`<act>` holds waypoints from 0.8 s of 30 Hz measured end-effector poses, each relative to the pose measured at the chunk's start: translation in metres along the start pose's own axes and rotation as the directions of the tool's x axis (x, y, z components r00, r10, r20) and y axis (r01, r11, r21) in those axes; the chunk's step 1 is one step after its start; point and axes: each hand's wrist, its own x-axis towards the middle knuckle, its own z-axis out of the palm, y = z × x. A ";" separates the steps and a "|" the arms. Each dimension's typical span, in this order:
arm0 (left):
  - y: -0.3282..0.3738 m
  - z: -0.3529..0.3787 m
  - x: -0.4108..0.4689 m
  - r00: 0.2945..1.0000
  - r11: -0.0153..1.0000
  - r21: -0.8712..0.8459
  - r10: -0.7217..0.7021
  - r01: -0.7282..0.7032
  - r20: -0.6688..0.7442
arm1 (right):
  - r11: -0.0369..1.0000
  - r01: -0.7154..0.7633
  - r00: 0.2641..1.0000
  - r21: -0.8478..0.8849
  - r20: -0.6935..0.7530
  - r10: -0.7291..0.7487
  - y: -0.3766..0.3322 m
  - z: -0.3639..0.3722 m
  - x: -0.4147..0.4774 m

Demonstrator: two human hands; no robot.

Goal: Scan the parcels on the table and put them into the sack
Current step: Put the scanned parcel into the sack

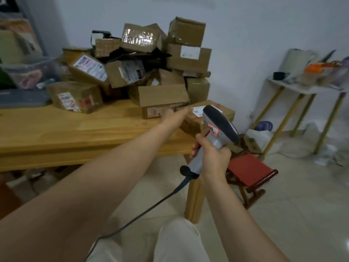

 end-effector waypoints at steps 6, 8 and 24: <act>0.016 0.042 0.000 0.824 0.754 -0.332 -0.533 0.566 0.193 | 1.000 0.000 0.997 0.025 -0.081 0.002 -0.007 -0.027 0.024; 0.011 0.050 0.001 0.803 0.718 -0.362 -0.549 0.594 0.230 | 1.000 -0.007 0.996 0.029 -0.090 0.010 -0.007 -0.033 0.028; -0.013 -0.017 -0.038 0.920 0.793 -0.469 -0.314 0.390 0.234 | 0.997 -0.070 0.997 -0.024 -0.018 0.069 -0.002 -0.033 0.008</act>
